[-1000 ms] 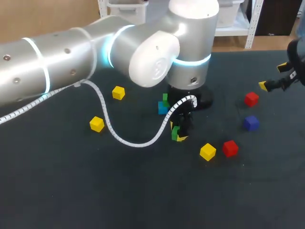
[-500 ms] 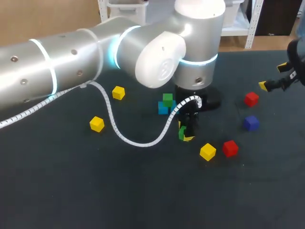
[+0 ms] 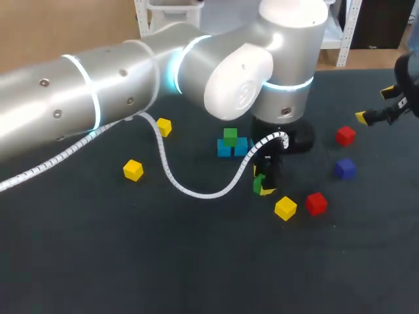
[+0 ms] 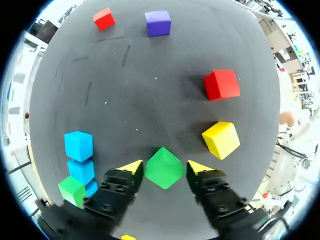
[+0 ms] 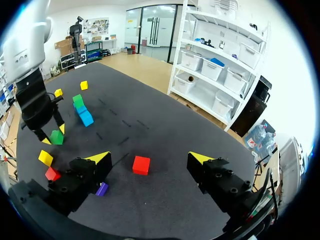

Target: Place the blue cubes, place green cubes on the blue cubes, place the yellow cubes on the green cubes, then place the red cubes on the yellow cubes, and place purple cube on the red cubes.

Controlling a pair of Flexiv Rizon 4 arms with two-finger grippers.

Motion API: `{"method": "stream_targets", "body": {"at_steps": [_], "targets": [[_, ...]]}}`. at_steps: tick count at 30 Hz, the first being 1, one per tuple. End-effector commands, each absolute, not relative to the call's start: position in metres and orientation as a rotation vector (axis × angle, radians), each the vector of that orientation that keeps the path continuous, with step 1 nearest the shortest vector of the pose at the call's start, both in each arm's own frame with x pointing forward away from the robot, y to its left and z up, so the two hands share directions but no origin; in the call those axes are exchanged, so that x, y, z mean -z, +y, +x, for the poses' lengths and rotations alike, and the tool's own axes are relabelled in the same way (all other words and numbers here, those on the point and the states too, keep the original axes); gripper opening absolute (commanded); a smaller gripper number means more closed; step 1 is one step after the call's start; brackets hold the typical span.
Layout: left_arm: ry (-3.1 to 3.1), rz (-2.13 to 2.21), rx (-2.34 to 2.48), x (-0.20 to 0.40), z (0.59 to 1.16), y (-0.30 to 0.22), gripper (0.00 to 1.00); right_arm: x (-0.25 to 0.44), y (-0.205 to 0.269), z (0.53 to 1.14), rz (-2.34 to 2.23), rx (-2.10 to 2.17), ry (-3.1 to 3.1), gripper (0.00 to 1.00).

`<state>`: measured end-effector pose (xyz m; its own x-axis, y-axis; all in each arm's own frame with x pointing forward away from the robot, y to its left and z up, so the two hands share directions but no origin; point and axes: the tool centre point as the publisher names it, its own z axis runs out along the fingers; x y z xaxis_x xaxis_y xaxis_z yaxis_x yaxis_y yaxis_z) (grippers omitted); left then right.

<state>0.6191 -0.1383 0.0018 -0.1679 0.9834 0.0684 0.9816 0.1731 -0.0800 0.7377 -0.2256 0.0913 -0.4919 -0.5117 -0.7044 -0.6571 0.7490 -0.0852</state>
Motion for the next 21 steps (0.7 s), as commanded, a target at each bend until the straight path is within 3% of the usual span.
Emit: {"method": "stream_targets", "body": {"at_steps": [1, 8, 21], "targets": [[-2.325, -1.948, -0.013, -0.003, 0.623, -0.137, 1.0, -0.091, -0.225, 0.738, -0.871, -0.247, 2.201, 1.0], [-2.433, -1.897, 0.036, -0.021, 0.621, -0.117, 1.0, -0.091, -0.225, 0.738, -0.871, -0.247, 2.201, 1.0], [-2.719, -1.671, 0.041, -0.065, 0.598, -0.03, 1.0, -0.091, -0.225, 0.738, -0.871, -0.247, 2.201, 1.0]]}}
